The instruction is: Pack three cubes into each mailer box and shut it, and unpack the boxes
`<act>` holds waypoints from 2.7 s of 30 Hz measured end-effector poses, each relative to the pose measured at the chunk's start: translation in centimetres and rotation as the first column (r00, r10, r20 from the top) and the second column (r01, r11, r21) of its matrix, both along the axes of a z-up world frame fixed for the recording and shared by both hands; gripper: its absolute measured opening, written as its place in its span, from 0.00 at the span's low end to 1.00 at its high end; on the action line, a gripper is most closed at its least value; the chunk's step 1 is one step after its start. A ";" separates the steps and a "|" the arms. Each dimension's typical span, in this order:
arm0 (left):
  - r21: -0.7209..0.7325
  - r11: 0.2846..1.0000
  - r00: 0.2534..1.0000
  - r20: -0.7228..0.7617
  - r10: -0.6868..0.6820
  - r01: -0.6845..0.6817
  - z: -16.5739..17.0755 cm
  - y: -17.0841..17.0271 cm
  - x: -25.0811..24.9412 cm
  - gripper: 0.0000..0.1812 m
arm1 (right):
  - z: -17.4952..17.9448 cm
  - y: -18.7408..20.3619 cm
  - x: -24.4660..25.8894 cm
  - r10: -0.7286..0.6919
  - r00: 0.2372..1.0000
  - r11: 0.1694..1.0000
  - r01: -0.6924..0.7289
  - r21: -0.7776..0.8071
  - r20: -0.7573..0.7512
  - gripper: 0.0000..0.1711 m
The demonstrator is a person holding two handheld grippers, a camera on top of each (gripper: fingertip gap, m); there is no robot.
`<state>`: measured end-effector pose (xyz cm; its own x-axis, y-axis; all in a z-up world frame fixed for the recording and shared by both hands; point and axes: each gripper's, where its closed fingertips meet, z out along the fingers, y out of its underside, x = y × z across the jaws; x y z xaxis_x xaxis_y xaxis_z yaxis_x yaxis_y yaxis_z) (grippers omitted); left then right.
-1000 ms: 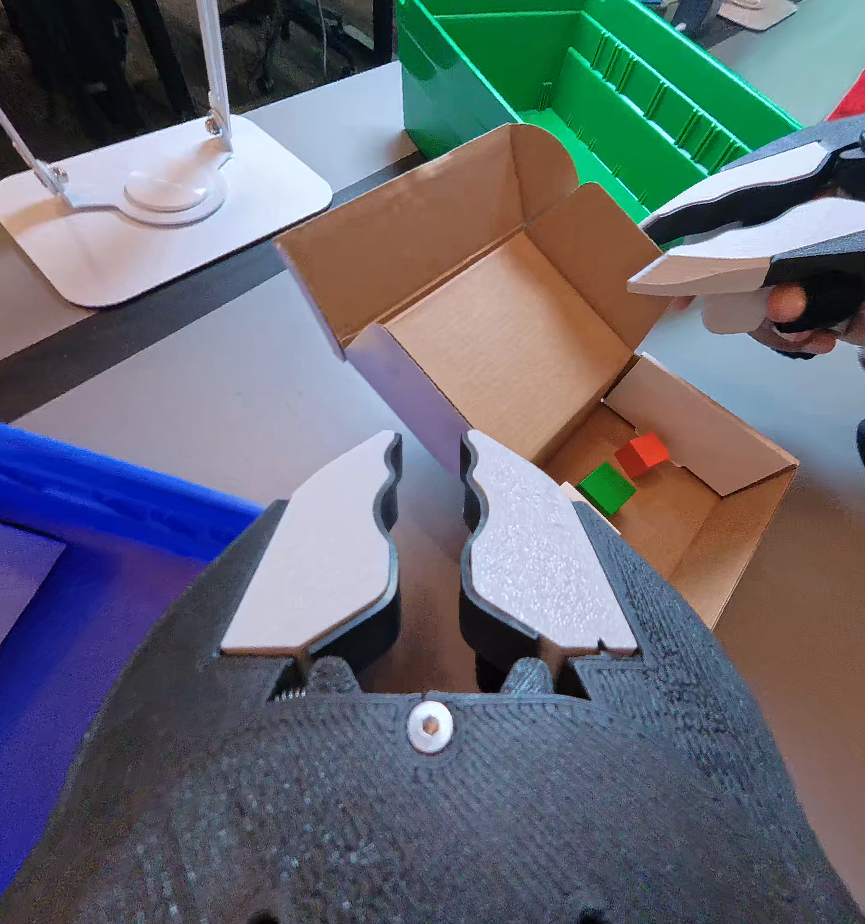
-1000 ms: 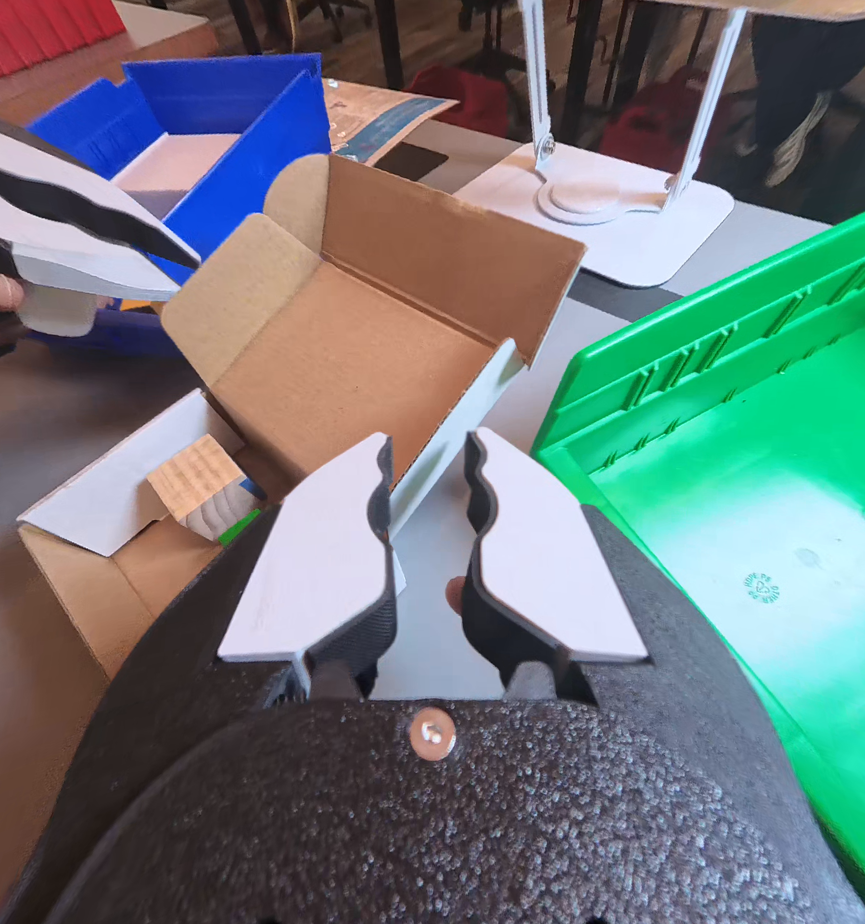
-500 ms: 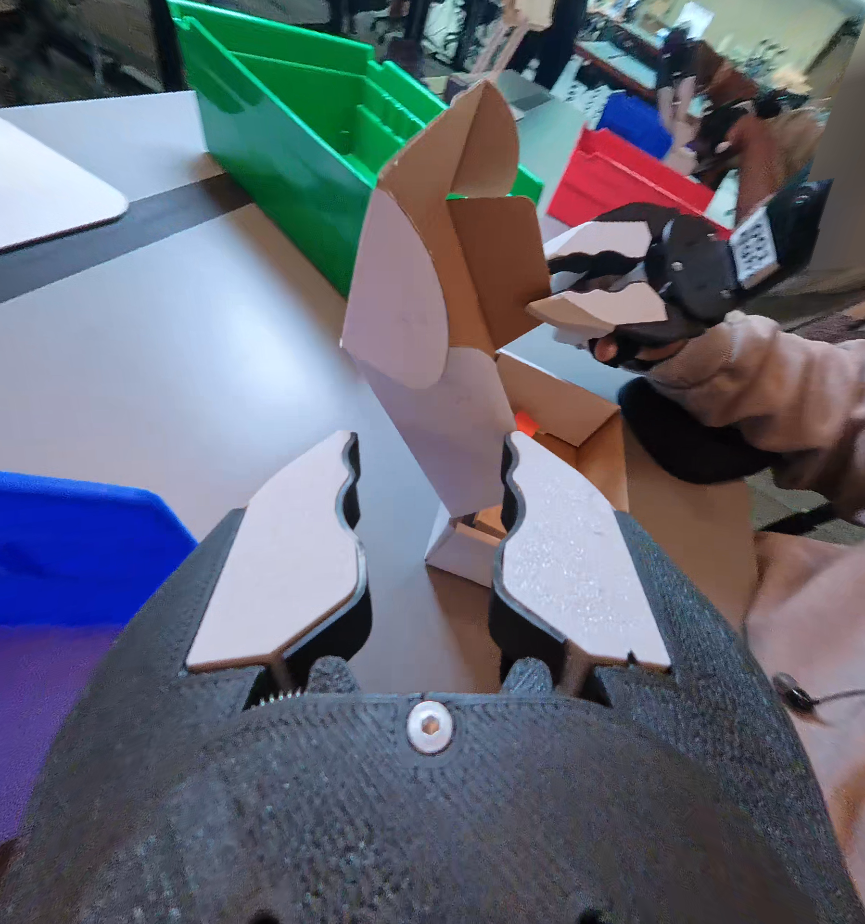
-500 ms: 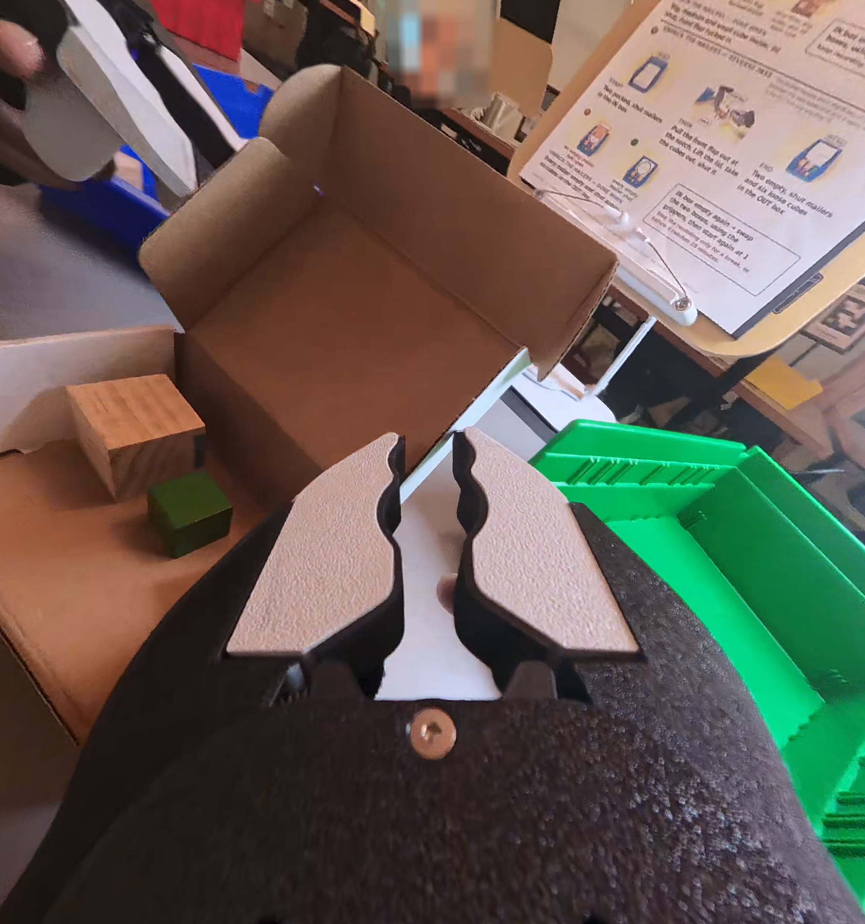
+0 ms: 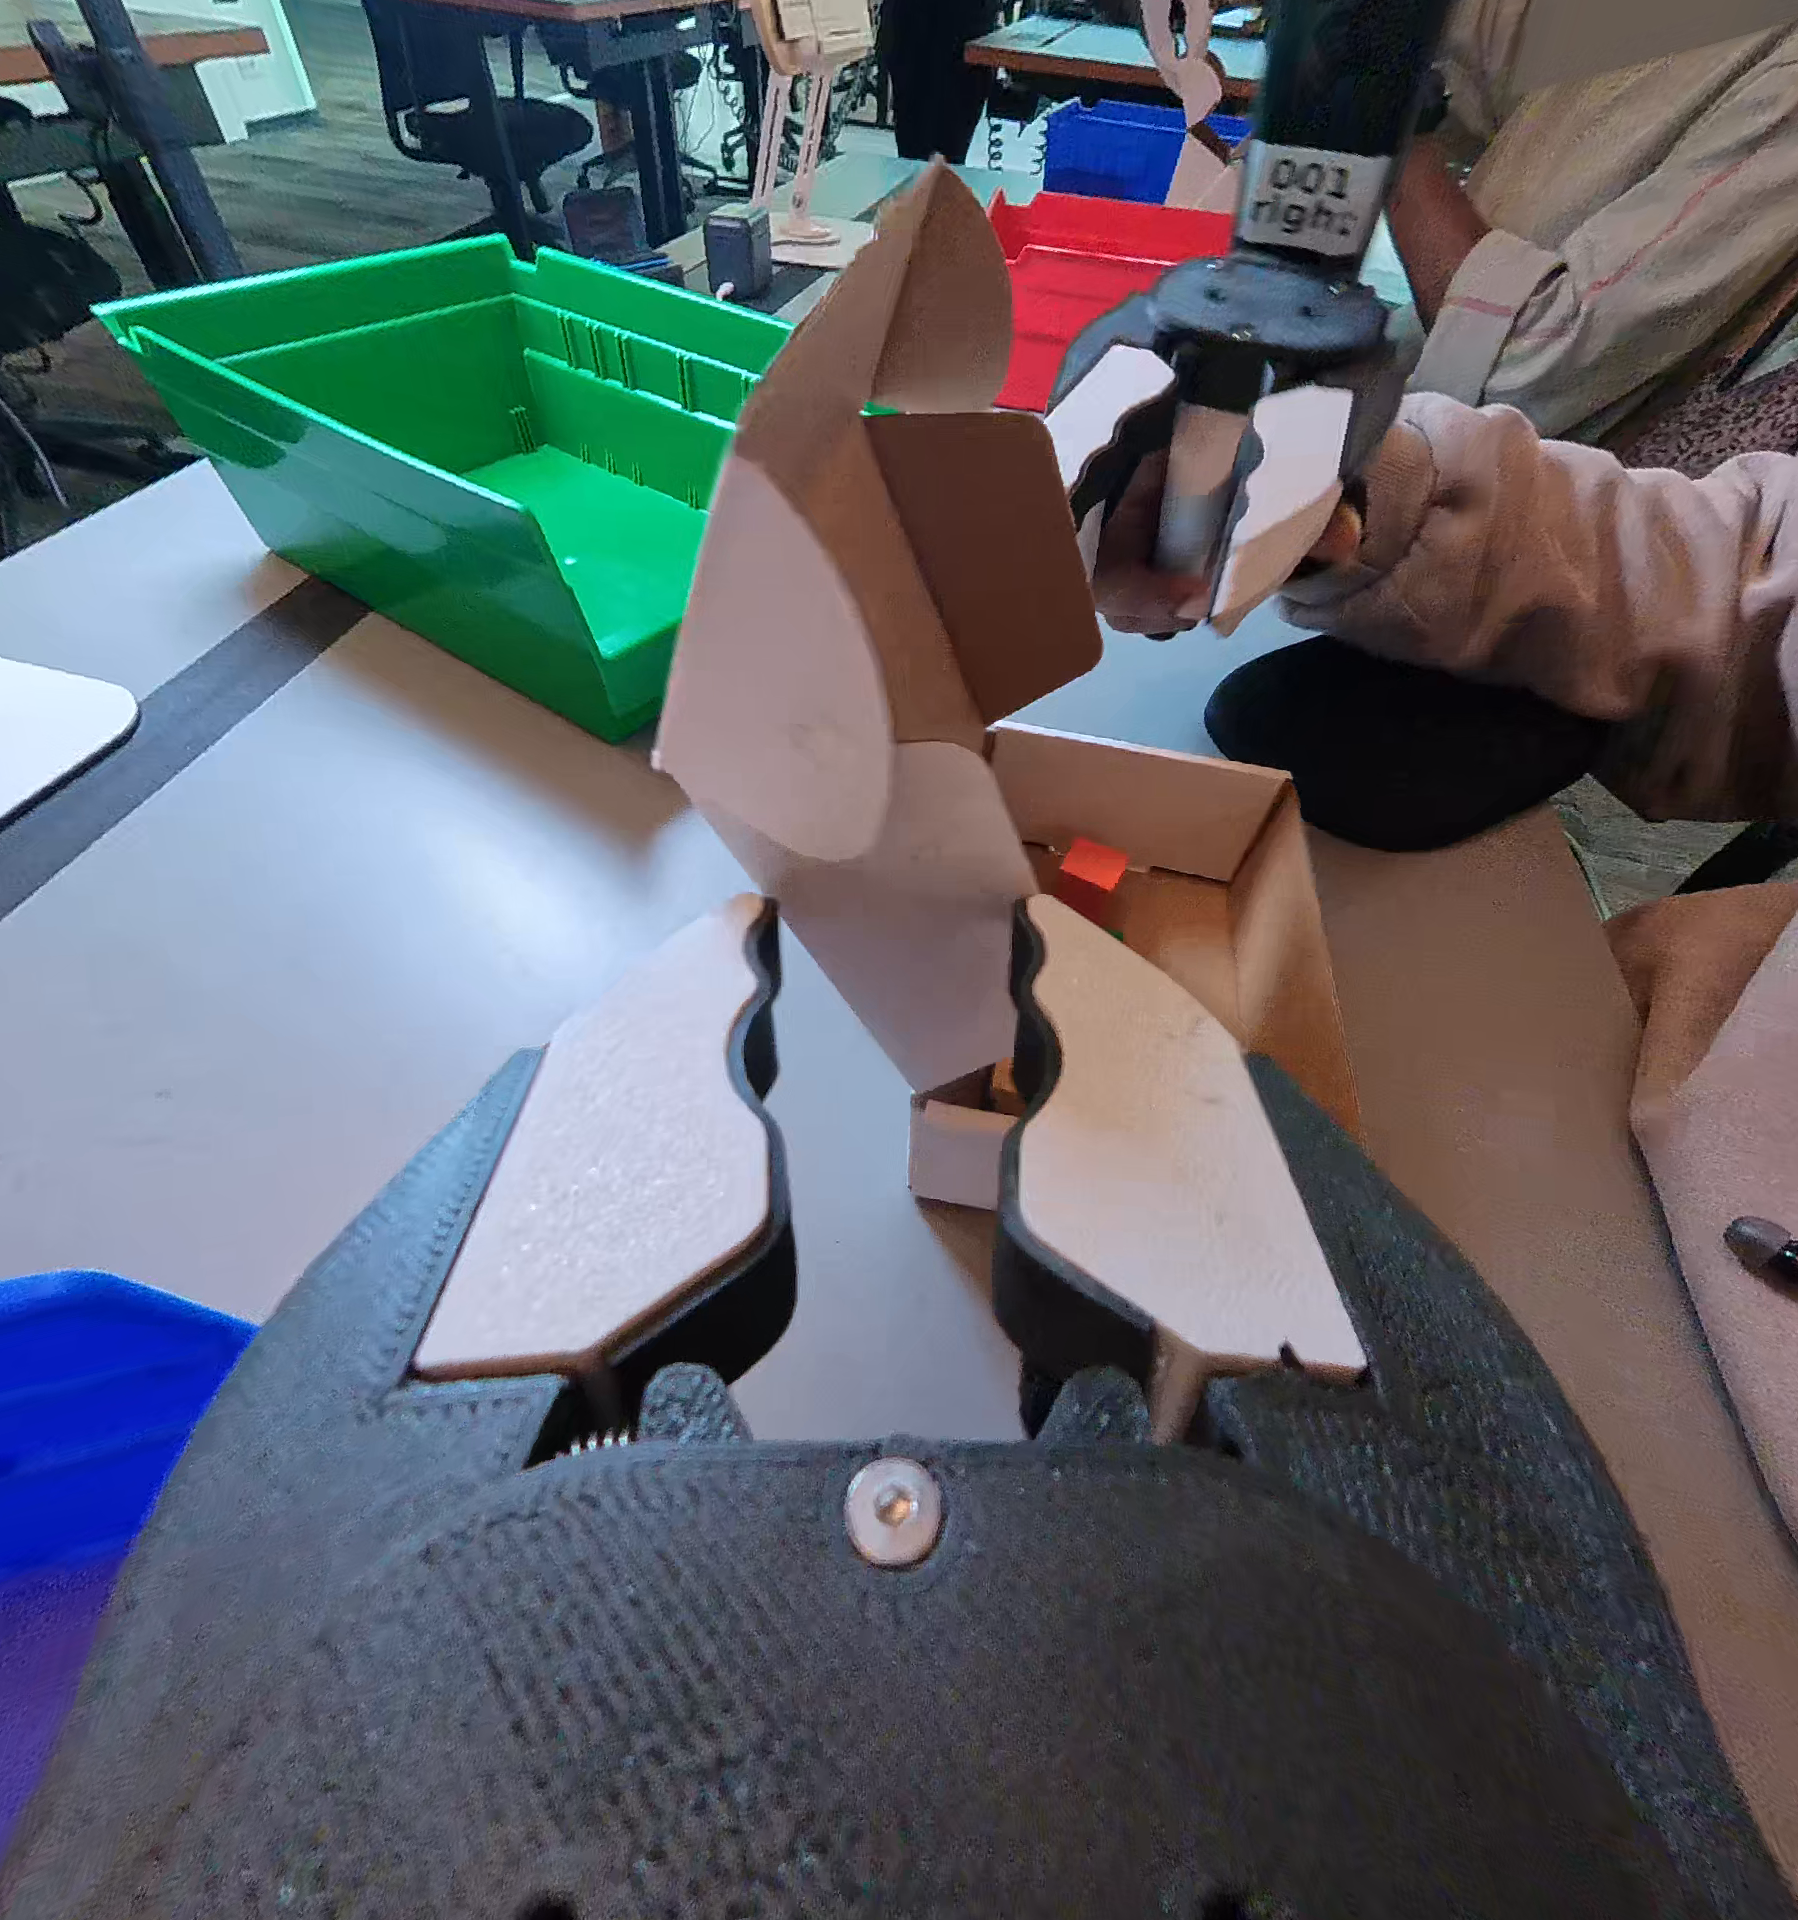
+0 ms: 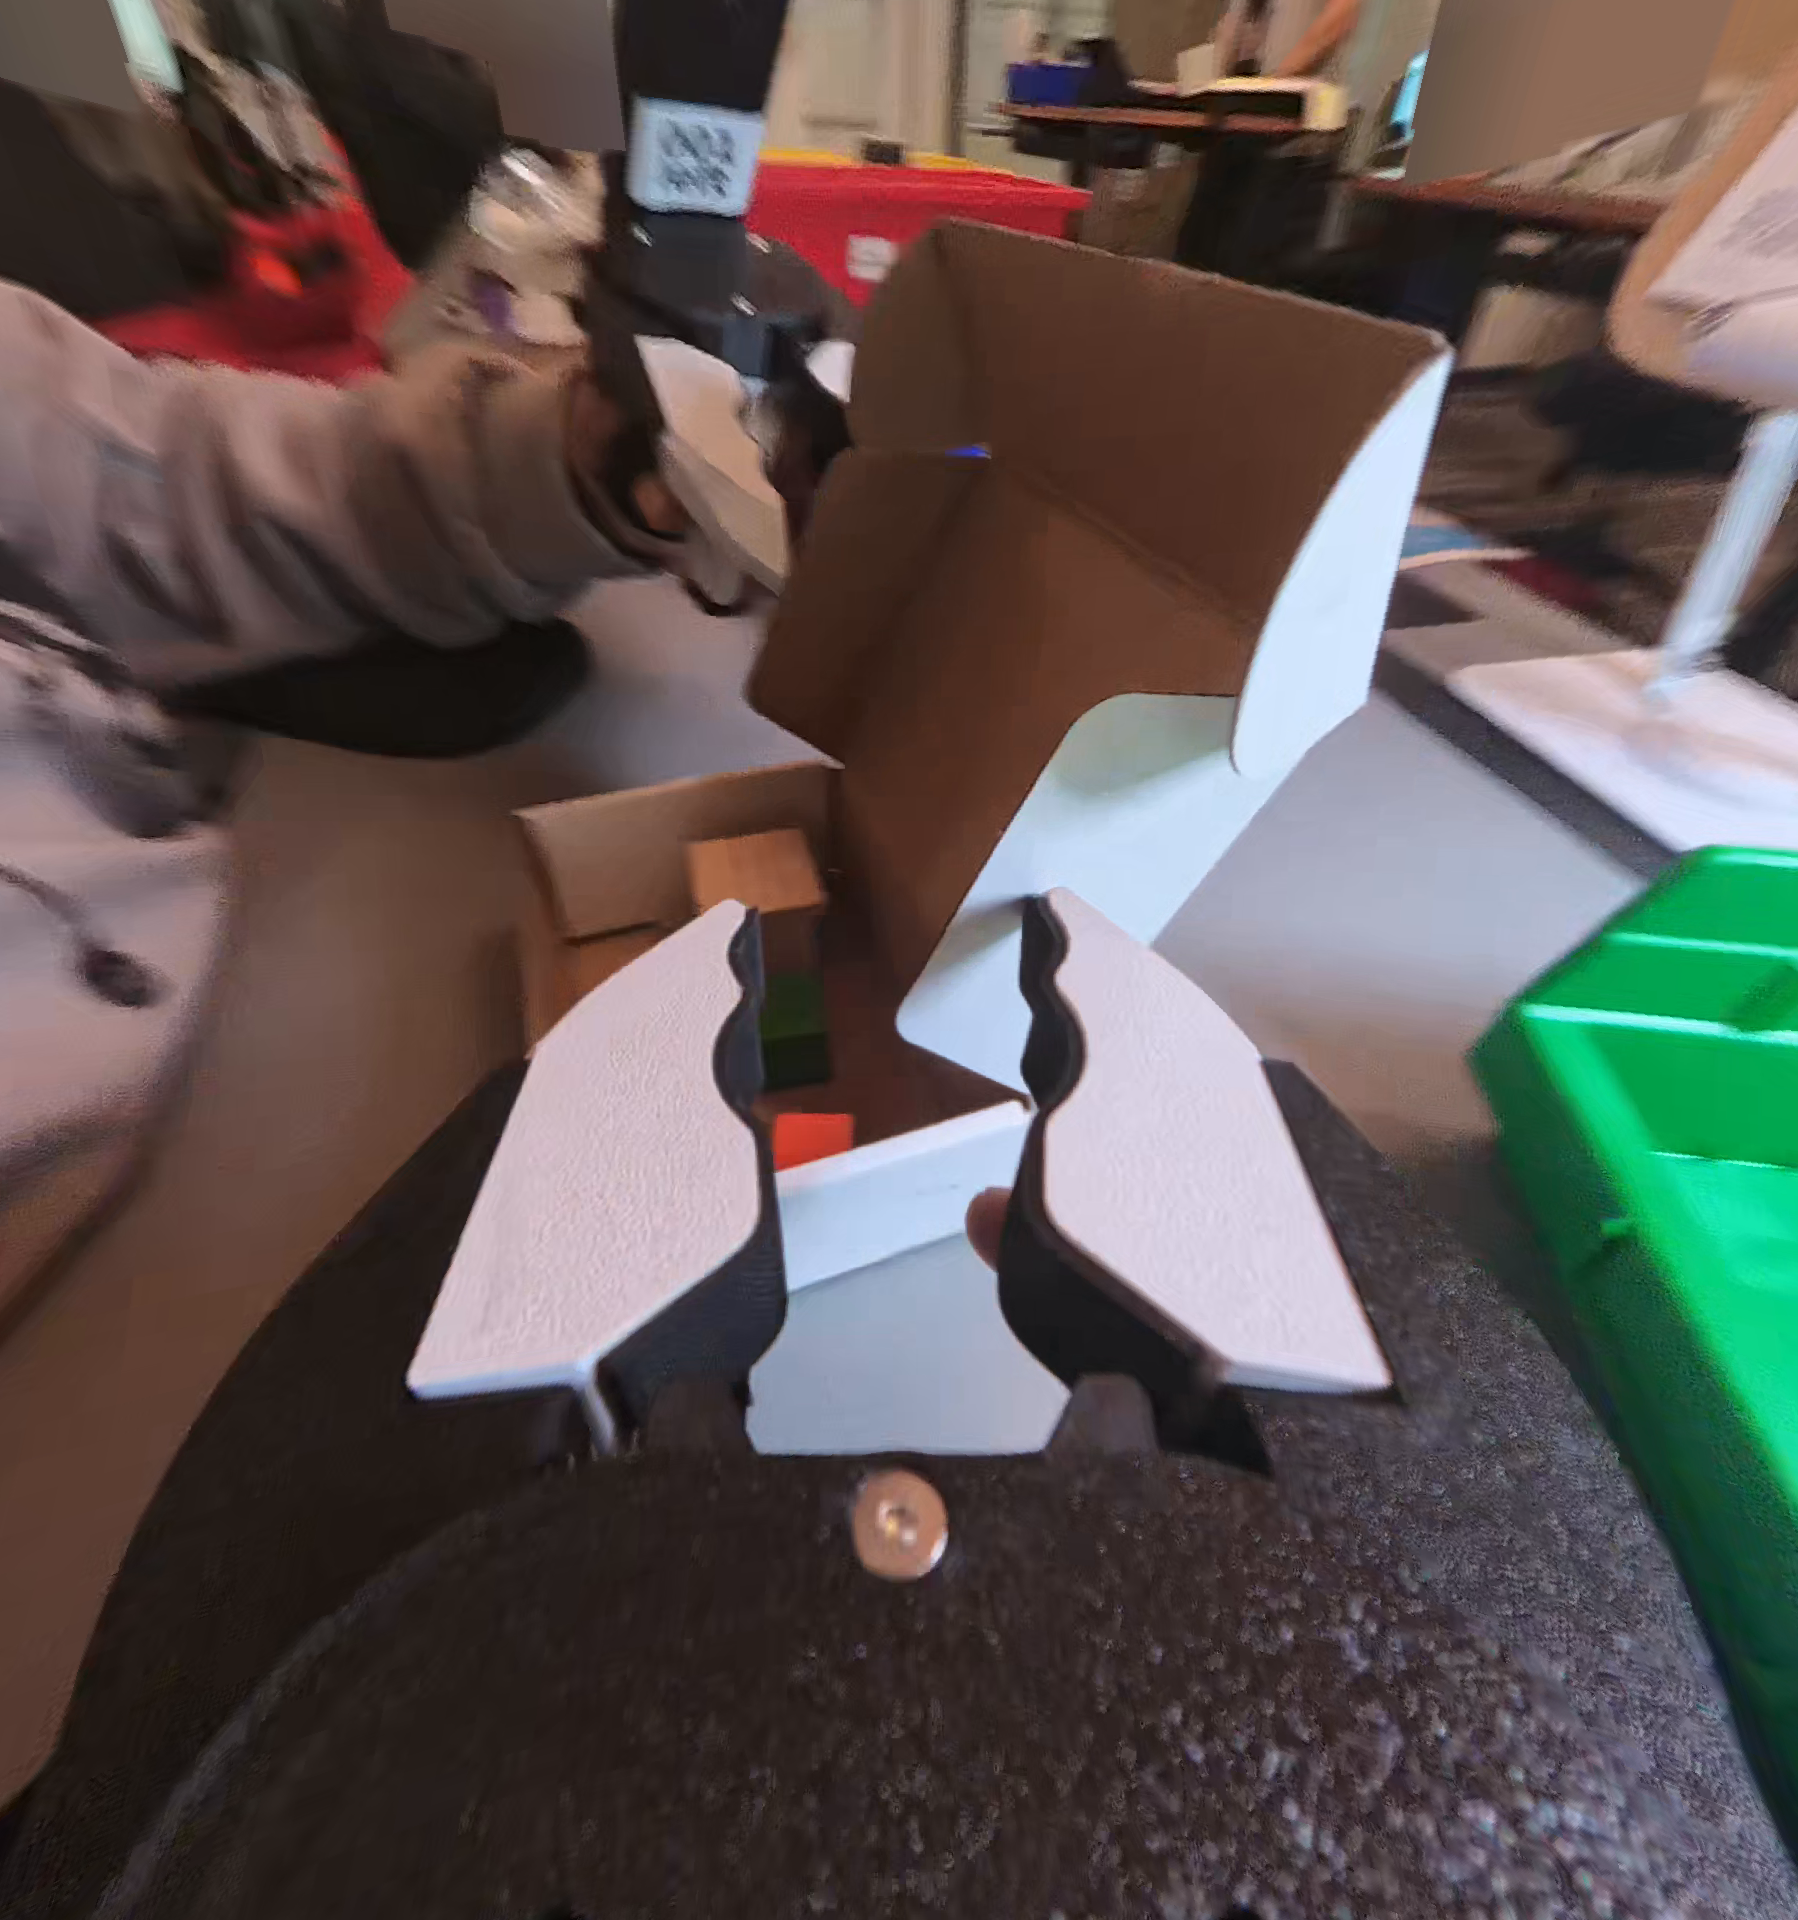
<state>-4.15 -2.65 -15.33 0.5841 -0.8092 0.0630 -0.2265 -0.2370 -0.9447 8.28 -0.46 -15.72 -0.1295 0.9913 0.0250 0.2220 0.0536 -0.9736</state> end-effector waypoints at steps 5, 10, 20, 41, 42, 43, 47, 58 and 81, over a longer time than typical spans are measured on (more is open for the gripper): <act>0.001 1.000 1.000 -0.001 -0.015 0.015 0.1 0.0 0.1 0.23 | 2.3 1.9 3.3 0.141 0.984 0.942 -0.168 -0.291 -0.112 0.32; -0.100 0.995 0.999 0.035 -0.004 0.008 -0.8 0.3 -0.1 0.28 | 0.2 5.5 3.4 0.119 0.993 0.901 -0.112 -0.419 -0.009 0.35; -0.410 0.908 0.968 0.250 0.021 0.086 -3.3 0.6 1.4 0.38 | -2.6 3.1 0.6 0.228 0.973 0.790 -0.169 -0.589 0.026 0.41; -0.094 0.964 0.968 0.005 -0.251 0.250 -1.9 -4.1 -0.7 0.28 | -3.3 -1.9 0.4 0.036 0.972 0.912 -0.127 0.391 0.233 0.28; -0.075 0.959 0.962 -0.009 -0.273 0.272 -1.7 -4.5 -0.2 0.28 | -3.3 -2.2 0.4 0.039 0.969 0.911 -0.135 0.391 0.243 0.28; -0.060 0.956 0.957 -0.028 -0.288 0.286 -1.6 -4.8 0.2 0.28 | -3.4 -2.4 0.5 0.047 0.965 0.915 -0.145 0.376 0.260 0.30; -0.042 0.959 0.956 -0.075 -0.282 0.280 -1.6 -5.1 0.5 0.28 | -3.0 -4.0 1.5 0.147 0.946 0.959 -0.208 0.193 0.289 0.41; -0.021 0.956 0.955 -0.057 -0.292 0.291 -1.3 -5.1 1.2 0.28 | -0.8 -1.5 0.7 0.217 0.966 0.973 -0.226 0.046 0.141 0.25; 0.034 0.962 0.962 -0.053 -0.268 0.270 0.8 -8.7 -2.3 0.27 | -0.5 -5.2 2.7 0.210 0.929 0.950 -0.267 0.160 0.305 0.32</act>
